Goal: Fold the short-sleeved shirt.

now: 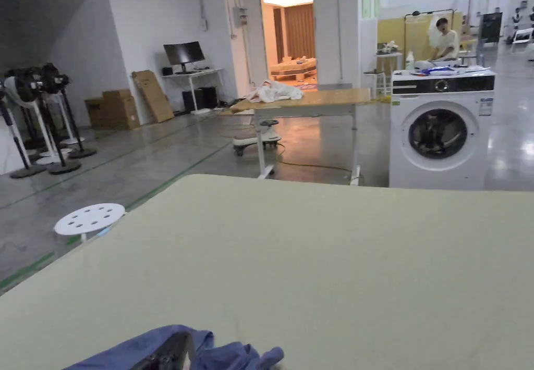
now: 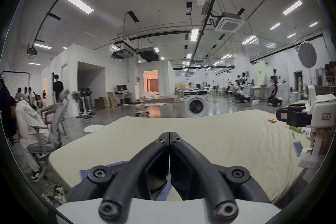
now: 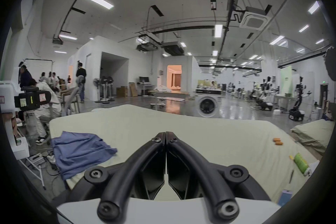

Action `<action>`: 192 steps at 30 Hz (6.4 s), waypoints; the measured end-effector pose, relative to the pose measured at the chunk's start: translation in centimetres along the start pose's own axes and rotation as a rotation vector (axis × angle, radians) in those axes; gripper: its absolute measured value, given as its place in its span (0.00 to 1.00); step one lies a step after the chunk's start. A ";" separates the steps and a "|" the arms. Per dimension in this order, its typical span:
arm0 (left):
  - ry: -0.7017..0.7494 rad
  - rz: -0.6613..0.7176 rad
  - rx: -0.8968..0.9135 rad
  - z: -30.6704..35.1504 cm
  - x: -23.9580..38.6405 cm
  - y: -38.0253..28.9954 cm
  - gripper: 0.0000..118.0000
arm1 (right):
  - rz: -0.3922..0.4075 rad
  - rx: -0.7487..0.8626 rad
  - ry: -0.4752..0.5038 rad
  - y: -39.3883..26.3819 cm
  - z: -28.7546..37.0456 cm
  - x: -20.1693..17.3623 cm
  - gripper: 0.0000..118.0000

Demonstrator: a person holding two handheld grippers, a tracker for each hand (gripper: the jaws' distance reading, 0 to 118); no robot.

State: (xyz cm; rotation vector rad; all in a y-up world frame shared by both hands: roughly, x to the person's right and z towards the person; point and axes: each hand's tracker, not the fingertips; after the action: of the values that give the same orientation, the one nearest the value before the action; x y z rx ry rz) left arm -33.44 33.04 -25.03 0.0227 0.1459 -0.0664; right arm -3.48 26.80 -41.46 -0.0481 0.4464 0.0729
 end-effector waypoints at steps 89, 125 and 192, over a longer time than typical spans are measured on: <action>-0.504 -0.005 -0.095 -7.4 10.2 1.6 0.28 | -0.225 -0.145 -0.322 -4.2 11.6 10.3 0.00; -0.268 0.046 -0.306 -11.8 3.3 -4.9 0.56 | -0.182 -0.179 -0.258 -6.3 9.2 8.0 0.00; -0.334 0.246 -0.273 -24.2 -4.7 11.8 0.00 | -0.311 -0.224 -0.353 10.1 -0.7 28.1 0.02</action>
State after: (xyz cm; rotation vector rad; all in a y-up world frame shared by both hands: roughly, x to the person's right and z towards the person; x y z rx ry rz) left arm -40.79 45.73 -48.05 -0.2420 -0.1825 0.1953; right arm 20.70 38.48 -54.51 -0.3192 0.0726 -0.1730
